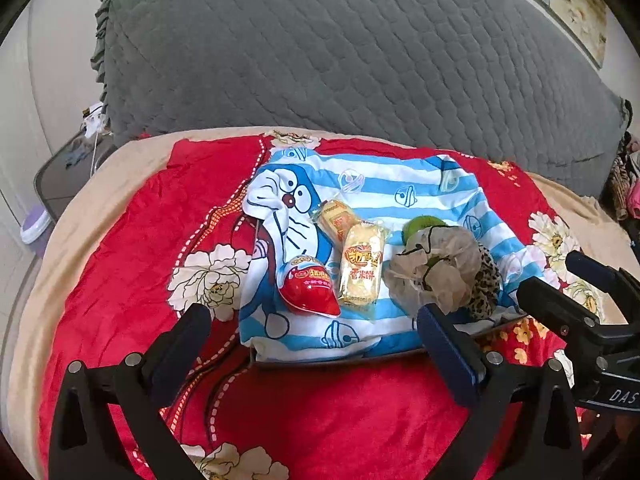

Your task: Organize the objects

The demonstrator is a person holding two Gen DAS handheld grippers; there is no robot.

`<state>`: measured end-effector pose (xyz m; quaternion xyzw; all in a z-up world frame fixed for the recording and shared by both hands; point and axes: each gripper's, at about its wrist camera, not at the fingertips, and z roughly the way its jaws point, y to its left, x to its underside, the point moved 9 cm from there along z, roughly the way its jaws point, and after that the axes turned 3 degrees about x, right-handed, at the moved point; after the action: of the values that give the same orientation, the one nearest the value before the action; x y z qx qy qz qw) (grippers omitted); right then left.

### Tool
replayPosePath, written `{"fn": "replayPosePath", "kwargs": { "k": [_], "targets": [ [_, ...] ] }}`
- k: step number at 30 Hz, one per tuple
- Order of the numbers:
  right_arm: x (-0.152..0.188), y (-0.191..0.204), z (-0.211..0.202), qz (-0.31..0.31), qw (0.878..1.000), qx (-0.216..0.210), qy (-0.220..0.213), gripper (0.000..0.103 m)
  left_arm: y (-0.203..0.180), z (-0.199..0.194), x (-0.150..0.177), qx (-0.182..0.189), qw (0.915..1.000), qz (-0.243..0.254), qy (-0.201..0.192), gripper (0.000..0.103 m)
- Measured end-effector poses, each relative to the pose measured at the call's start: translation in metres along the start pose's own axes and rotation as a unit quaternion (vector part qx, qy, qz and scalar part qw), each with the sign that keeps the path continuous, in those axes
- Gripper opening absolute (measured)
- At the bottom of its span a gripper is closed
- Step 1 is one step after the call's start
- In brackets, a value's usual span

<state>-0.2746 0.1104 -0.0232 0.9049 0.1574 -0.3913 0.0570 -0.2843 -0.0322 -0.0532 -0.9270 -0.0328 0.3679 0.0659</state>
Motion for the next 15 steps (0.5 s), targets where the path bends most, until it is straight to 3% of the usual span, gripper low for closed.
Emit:
{"fn": "replayPosePath", "kwargs": {
  "k": [15],
  "targets": [
    [-0.012, -0.011, -0.046, 0.0, 0.999, 0.006, -0.033, 0.102, -0.005, -0.037, -0.005, -0.016, 0.9999, -0.006, -0.003, 0.102]
  ]
}}
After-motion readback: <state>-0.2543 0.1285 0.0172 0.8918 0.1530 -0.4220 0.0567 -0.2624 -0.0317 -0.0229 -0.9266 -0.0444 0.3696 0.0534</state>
